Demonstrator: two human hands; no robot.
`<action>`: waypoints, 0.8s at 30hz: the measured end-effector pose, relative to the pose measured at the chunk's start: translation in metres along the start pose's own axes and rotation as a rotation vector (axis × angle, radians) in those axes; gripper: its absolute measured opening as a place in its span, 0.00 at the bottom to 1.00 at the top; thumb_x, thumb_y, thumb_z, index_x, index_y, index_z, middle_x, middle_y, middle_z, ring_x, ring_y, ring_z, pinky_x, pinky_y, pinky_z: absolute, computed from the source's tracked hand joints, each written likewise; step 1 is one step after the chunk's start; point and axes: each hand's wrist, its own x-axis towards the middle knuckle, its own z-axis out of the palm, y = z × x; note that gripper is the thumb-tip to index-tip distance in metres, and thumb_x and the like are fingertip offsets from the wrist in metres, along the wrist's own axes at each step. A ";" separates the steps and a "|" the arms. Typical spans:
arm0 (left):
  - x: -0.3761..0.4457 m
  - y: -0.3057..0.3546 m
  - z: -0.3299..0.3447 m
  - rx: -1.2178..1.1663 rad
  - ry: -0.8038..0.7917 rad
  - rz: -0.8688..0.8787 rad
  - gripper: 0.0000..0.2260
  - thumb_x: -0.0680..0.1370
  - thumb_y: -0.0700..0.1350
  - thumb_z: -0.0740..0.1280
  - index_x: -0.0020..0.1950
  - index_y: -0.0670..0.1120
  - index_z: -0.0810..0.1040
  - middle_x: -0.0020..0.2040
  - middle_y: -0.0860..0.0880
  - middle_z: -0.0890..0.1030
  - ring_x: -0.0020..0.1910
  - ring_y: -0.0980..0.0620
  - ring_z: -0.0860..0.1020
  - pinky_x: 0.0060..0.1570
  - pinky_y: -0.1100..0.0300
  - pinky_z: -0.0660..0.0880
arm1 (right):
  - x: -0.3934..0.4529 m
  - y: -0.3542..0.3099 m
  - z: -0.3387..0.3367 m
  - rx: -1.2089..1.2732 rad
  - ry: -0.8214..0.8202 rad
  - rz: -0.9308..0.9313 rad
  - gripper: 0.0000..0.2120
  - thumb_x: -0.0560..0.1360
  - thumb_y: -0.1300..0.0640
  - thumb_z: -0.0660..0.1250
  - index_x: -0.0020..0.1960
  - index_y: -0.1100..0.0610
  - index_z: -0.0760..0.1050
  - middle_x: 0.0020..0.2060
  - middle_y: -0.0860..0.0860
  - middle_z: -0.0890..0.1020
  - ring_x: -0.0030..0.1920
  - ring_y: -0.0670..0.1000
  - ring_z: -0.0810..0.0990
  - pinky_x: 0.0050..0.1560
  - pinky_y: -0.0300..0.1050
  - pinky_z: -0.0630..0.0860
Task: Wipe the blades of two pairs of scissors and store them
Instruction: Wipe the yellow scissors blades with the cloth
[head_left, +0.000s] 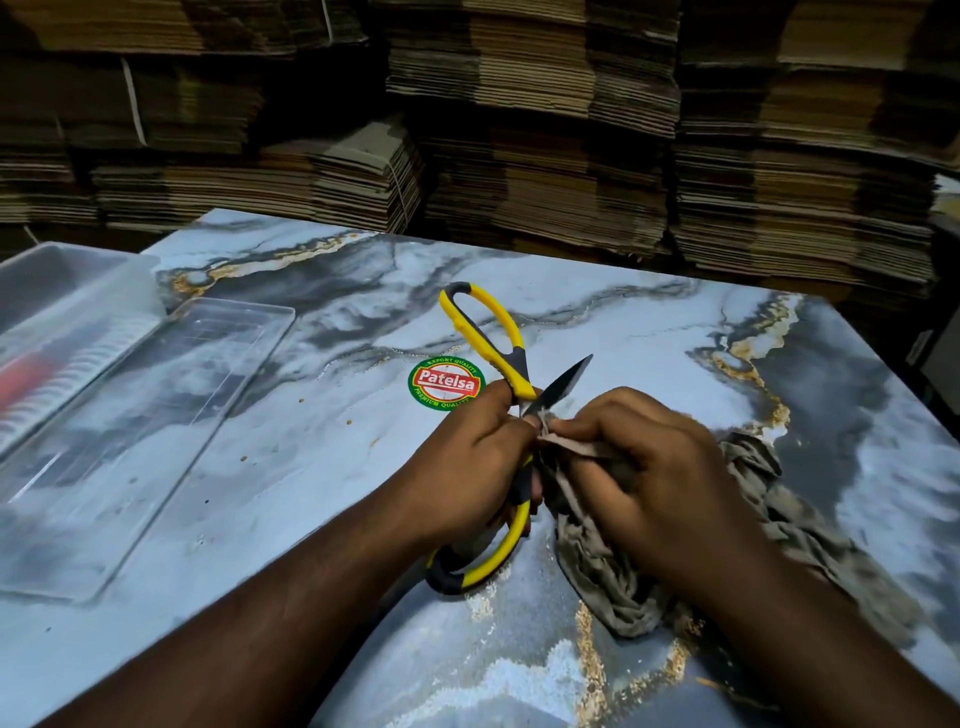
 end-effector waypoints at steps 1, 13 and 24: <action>0.000 0.000 -0.001 0.006 -0.002 0.010 0.06 0.88 0.42 0.58 0.53 0.45 0.73 0.32 0.39 0.80 0.26 0.49 0.77 0.29 0.56 0.74 | 0.002 0.004 0.002 -0.004 -0.033 0.014 0.06 0.76 0.59 0.71 0.51 0.53 0.85 0.45 0.44 0.82 0.45 0.45 0.82 0.45 0.39 0.75; 0.002 -0.001 0.003 -0.028 0.154 -0.016 0.08 0.88 0.46 0.59 0.61 0.43 0.74 0.33 0.41 0.80 0.22 0.54 0.75 0.25 0.63 0.71 | 0.002 -0.006 0.009 0.006 0.036 0.016 0.11 0.76 0.60 0.71 0.57 0.53 0.86 0.51 0.46 0.84 0.51 0.45 0.82 0.53 0.39 0.77; 0.002 0.001 0.001 -0.267 0.215 0.009 0.11 0.88 0.47 0.58 0.61 0.39 0.69 0.32 0.43 0.79 0.20 0.46 0.73 0.23 0.60 0.70 | -0.002 -0.002 0.005 -0.093 0.072 -0.005 0.09 0.73 0.55 0.73 0.52 0.53 0.88 0.47 0.45 0.82 0.45 0.49 0.82 0.42 0.48 0.79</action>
